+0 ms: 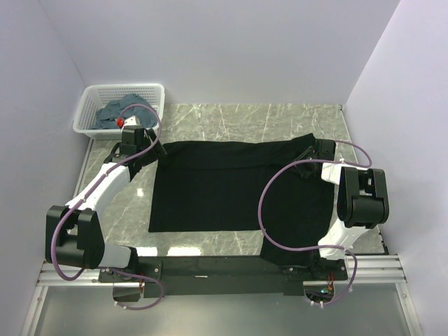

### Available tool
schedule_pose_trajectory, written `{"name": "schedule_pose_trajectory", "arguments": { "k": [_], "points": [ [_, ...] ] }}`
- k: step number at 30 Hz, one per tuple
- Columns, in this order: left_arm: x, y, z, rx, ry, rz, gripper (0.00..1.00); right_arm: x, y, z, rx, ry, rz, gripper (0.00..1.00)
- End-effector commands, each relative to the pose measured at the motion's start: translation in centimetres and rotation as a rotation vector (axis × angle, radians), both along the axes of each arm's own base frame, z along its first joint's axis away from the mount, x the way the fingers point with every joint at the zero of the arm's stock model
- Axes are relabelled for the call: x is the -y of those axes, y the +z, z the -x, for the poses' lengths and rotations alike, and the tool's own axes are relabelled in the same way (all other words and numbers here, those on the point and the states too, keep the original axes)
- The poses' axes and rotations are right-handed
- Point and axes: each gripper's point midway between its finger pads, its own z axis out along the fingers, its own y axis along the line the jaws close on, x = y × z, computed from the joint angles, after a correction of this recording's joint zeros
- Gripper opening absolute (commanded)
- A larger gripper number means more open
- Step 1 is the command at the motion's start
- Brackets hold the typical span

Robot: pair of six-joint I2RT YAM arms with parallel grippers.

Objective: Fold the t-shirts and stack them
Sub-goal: Fold the tshirt

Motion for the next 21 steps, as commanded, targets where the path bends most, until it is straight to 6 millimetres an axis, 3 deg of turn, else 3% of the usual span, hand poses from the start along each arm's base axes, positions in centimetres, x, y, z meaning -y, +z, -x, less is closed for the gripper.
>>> {"name": "schedule_pose_trajectory", "arguments": {
  "k": [1,12,21],
  "points": [
    [0.3,2.0,-1.0,0.052,-0.016,-0.005,0.79,0.5,0.9,-1.2,0.045,-0.016,0.019,0.34],
    [0.3,2.1,-1.0,0.052,-0.018,-0.005,0.79,1.0,1.9,-0.6,0.04,-0.02,0.057,0.04],
    [0.3,2.1,-0.9,0.052,-0.019,-0.006,0.8,0.8,2.9,0.3,0.011,-0.002,0.052,0.02]
  ]
}}
